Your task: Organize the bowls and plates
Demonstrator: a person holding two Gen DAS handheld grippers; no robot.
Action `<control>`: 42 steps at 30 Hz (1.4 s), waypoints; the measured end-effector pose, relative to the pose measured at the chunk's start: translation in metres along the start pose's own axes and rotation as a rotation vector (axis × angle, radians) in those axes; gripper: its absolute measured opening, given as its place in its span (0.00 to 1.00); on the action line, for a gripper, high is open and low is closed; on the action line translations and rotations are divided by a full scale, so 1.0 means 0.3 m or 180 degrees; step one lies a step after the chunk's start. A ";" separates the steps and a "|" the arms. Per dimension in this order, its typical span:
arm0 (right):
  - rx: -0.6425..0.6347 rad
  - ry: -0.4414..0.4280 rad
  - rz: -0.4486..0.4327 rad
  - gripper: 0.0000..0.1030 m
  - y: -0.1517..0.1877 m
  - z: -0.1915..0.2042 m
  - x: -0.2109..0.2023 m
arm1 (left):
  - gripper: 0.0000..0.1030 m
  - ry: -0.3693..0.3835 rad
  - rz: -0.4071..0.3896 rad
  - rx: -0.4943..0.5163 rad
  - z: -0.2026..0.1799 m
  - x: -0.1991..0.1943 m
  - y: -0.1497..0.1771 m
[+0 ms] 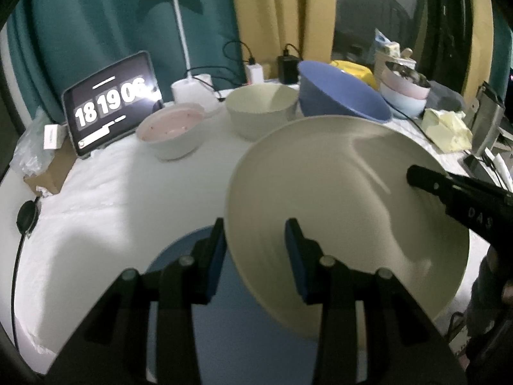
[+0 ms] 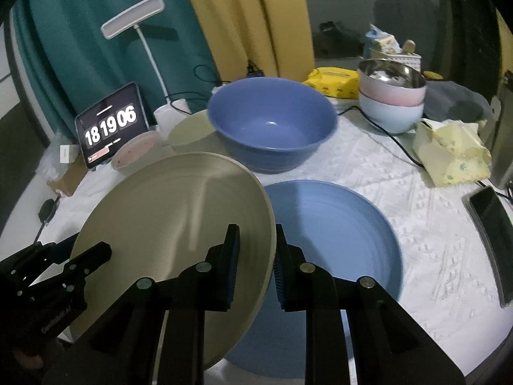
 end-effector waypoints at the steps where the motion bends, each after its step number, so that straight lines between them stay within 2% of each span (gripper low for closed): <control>1: 0.0023 0.0009 0.0001 0.21 0.001 -0.017 -0.002 | 0.37 0.0012 0.0011 0.0016 -0.014 0.004 0.000; 10: 0.0188 0.0108 0.0033 0.21 0.017 -0.148 -0.009 | 0.37 0.0097 0.0096 0.0165 -0.140 0.042 -0.011; 18: 0.0263 0.0169 0.0063 0.21 0.020 -0.214 -0.001 | 0.37 0.0145 0.0178 0.0221 -0.208 0.088 -0.027; 37: 0.0360 0.0347 0.0188 0.22 0.019 -0.304 0.049 | 0.37 0.0252 0.0446 0.0377 -0.289 0.197 -0.017; 42: 0.0352 0.0351 0.0191 0.23 0.028 -0.309 0.044 | 0.38 0.0255 0.0422 0.0387 -0.286 0.194 -0.015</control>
Point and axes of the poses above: each gripper's, at about its wrist camera, not at the fingertips, and x roughly the way its jaws point, z to its left, y to its underside, the point moved 1 cm from there along x, roughly the way its jaws point
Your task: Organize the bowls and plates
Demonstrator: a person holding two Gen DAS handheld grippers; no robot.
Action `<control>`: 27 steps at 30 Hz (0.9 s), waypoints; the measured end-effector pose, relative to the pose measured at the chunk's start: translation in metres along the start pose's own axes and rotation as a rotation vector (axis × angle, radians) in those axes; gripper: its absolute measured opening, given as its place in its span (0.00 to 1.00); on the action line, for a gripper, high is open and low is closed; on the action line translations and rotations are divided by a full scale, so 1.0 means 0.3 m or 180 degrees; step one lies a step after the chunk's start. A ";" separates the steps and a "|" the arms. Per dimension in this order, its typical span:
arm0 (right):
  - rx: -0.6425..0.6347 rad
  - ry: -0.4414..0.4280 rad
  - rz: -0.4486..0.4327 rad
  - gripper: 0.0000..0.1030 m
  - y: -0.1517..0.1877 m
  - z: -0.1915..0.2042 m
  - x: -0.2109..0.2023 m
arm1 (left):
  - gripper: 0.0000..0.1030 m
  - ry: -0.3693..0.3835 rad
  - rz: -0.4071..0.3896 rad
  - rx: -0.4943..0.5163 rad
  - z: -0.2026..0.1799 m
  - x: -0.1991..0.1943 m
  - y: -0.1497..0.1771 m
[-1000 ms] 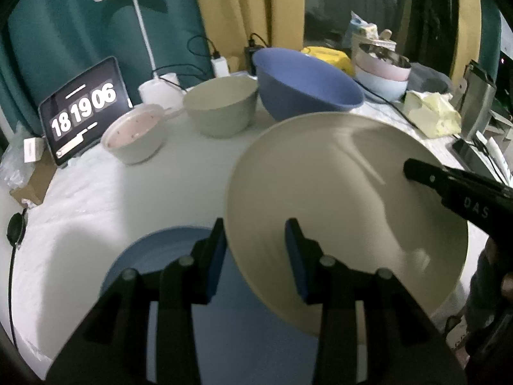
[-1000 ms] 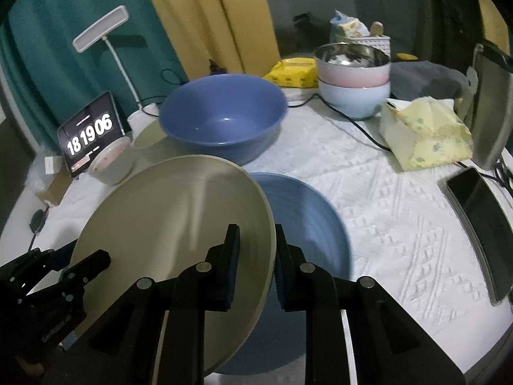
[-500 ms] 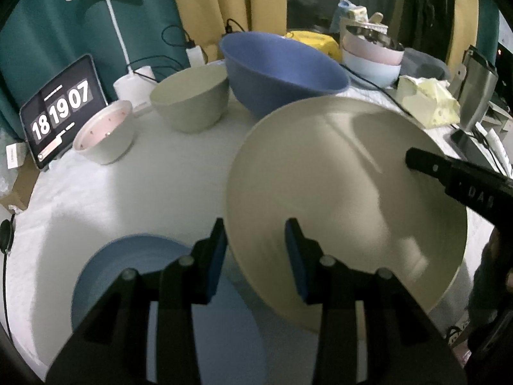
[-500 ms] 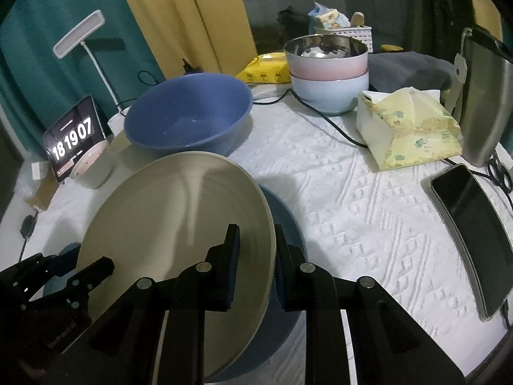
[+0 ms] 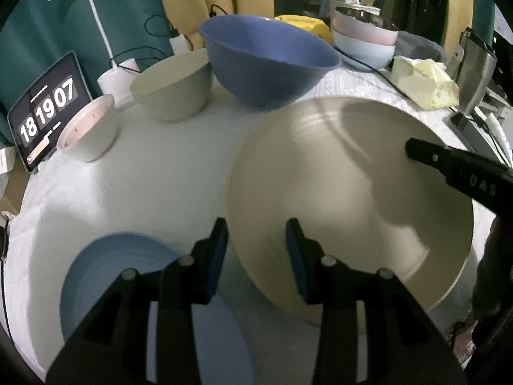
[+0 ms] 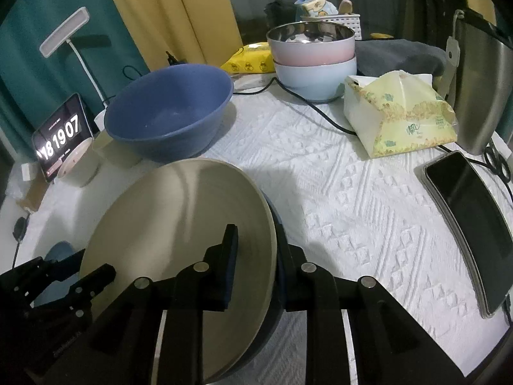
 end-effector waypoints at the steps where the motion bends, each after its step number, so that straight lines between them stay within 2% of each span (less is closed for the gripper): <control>1: -0.0008 0.0006 0.0001 0.25 0.001 0.001 -0.001 | 0.38 0.0005 -0.0002 0.0001 0.001 -0.001 0.000; 7: -0.0045 0.0073 -0.0049 0.32 -0.003 0.021 -0.021 | 0.39 0.0014 -0.0081 -0.0063 0.026 -0.031 0.004; 11: -0.0109 0.0225 -0.0135 0.46 -0.007 0.037 -0.042 | 0.43 0.0027 -0.0138 -0.0142 0.053 -0.052 0.010; 13: -0.0103 0.0284 -0.0177 0.48 -0.010 0.038 -0.053 | 0.43 0.0035 -0.0161 -0.0162 0.064 -0.062 0.014; 17: -0.0216 0.0391 -0.0230 0.52 -0.012 0.066 -0.069 | 0.43 0.0049 -0.0208 -0.0200 0.085 -0.083 0.023; 27: -0.0347 0.0323 -0.0230 0.52 0.009 0.170 -0.098 | 0.44 0.0057 -0.0331 -0.0332 0.171 -0.135 0.060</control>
Point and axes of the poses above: each gripper's, at about its wrist camera, not at the fingertips, and x roughly the way its jaws point, z to its left, y to its underside, the point moved 1 cm from there along x, roughly the way its jaws point
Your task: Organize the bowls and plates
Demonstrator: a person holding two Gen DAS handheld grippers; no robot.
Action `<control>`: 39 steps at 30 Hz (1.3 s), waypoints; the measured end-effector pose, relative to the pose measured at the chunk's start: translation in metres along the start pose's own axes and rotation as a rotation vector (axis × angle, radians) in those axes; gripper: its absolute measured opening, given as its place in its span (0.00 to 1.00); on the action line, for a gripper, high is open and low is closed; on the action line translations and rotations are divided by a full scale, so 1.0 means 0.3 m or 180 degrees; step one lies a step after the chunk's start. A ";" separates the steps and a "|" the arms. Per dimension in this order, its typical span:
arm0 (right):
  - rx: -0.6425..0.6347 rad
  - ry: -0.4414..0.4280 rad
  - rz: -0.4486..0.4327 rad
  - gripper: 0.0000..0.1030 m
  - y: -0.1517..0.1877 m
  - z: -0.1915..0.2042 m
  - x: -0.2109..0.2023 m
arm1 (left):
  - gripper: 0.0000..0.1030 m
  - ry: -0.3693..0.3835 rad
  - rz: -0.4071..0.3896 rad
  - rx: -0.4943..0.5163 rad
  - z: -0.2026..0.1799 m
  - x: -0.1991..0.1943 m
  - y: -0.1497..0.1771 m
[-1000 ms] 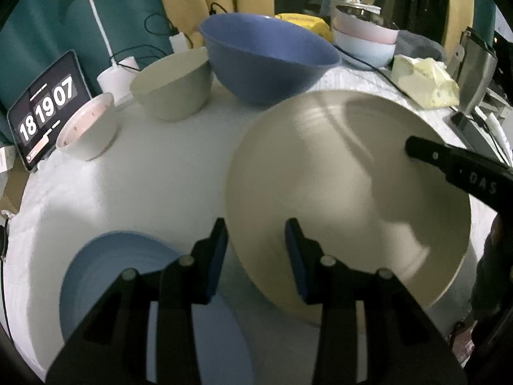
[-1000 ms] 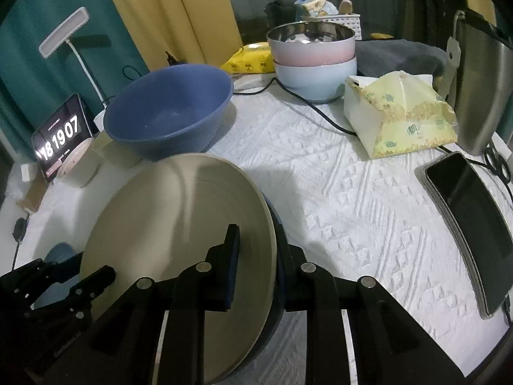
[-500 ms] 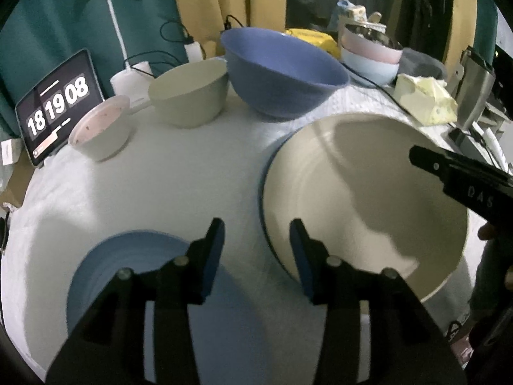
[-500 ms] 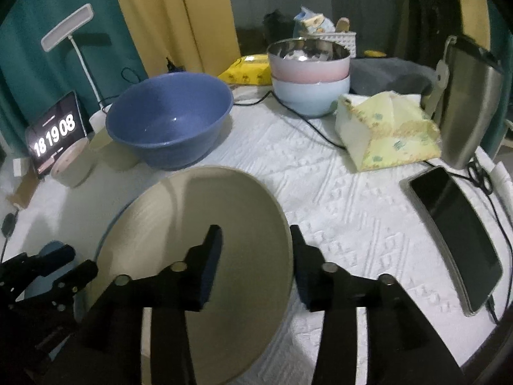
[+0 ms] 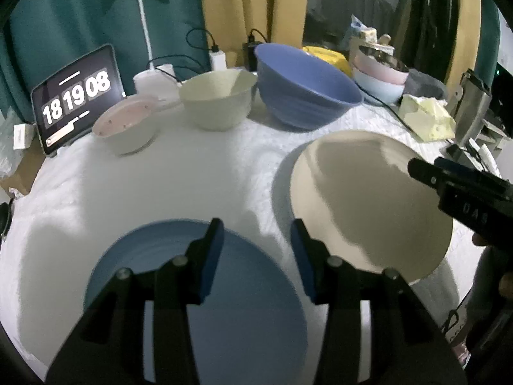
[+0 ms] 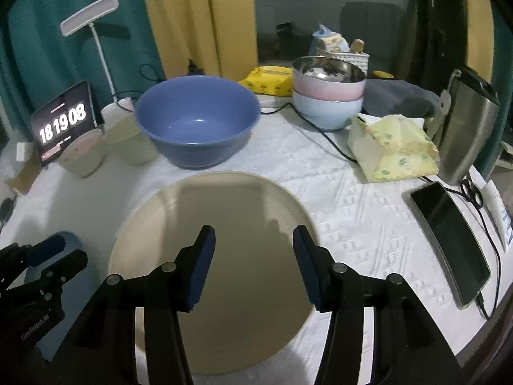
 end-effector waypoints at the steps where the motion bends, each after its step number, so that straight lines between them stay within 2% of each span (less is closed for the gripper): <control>1: -0.0009 -0.0011 -0.0002 0.52 0.000 0.012 -0.004 | 0.44 0.0000 -0.0011 -0.0006 0.007 -0.005 0.002; 19: -0.0220 -0.0134 0.0023 0.52 0.018 0.216 -0.048 | 0.46 0.0028 -0.0251 -0.0183 0.160 -0.086 0.049; 22: -0.0255 -0.0157 0.0027 0.52 0.025 0.247 -0.054 | 0.50 -0.0006 -0.0279 -0.0250 0.191 -0.097 0.059; 24: -0.0274 -0.0167 0.0030 0.52 0.030 0.265 -0.058 | 0.58 -0.0010 -0.0292 -0.0292 0.212 -0.104 0.066; 39: -0.0412 -0.0269 0.0129 0.52 0.088 0.384 -0.067 | 0.59 -0.0126 -0.0355 -0.0450 0.332 -0.156 0.150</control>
Point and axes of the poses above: each gripper's, at about its wrist camera, not at the fingertips, and x roughly the way its jaws point, z to its left, y to its underside, the point moved 1 cm from there along x, roughly the way its jaws point
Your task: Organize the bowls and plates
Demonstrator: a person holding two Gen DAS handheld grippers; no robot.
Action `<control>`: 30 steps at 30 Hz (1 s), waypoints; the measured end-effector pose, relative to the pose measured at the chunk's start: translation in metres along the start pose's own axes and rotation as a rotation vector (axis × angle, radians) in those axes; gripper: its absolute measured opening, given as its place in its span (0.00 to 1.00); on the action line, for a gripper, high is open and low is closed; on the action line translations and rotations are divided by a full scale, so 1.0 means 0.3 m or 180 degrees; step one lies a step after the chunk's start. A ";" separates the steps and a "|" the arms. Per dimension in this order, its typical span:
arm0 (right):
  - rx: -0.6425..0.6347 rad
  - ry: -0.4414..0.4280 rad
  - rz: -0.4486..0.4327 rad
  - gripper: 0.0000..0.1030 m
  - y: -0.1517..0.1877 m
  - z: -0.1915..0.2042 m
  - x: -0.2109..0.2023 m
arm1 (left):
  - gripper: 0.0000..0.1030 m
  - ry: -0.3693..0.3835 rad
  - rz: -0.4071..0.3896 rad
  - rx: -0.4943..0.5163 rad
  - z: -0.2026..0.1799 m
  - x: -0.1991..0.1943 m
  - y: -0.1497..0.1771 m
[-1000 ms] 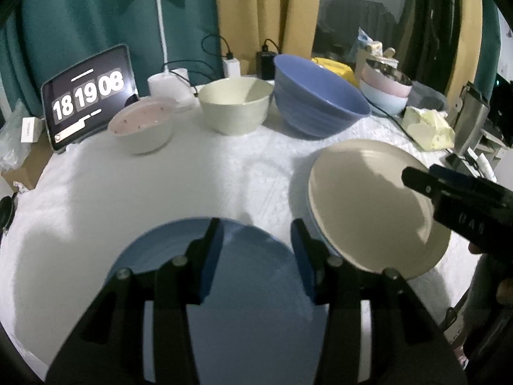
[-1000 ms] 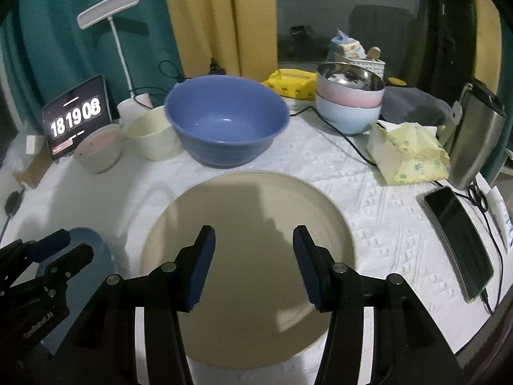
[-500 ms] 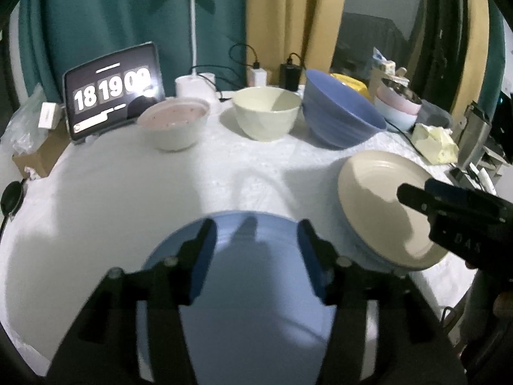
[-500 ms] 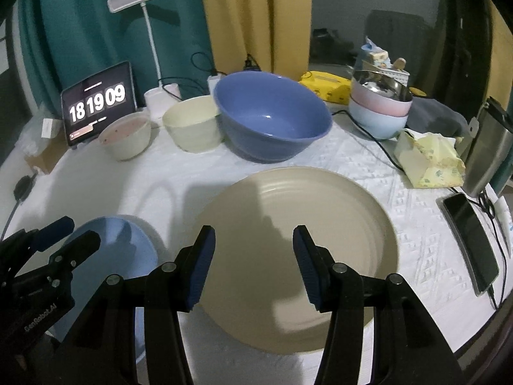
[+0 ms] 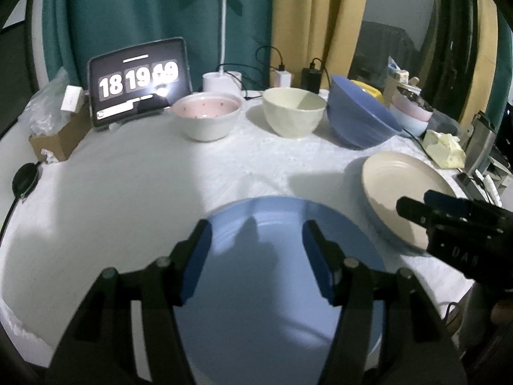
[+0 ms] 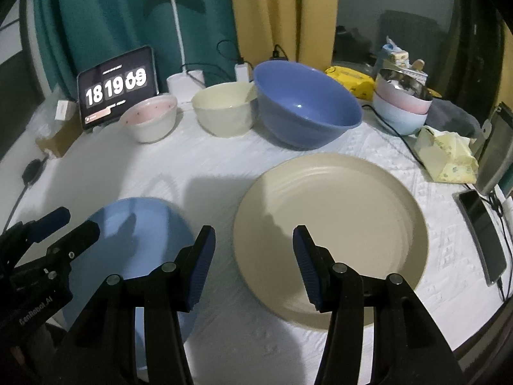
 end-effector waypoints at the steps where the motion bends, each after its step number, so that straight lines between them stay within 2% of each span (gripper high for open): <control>1: -0.0022 -0.0018 0.0016 0.52 0.004 0.011 0.002 | 0.59 -0.0011 -0.0002 -0.0012 0.007 -0.002 0.005; 16: -0.0222 -0.0165 0.0188 0.52 0.082 0.151 0.045 | 0.59 -0.0313 0.0010 -0.0206 0.156 -0.015 0.107; 24: -0.0280 -0.0178 0.0312 0.52 0.129 0.195 0.084 | 0.59 -0.0381 0.0123 -0.0294 0.214 0.019 0.168; 30: -0.0351 -0.0127 0.0366 0.52 0.149 0.217 0.112 | 0.59 -0.0337 0.0189 -0.0238 0.205 0.043 0.209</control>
Point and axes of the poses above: each gripper's, at about its wrist camera, not at the fingertips, and x roughly the way its jaws point, z to its left, y to its underside, the point moved 1 cm from there along x, roughly the way its jaws point
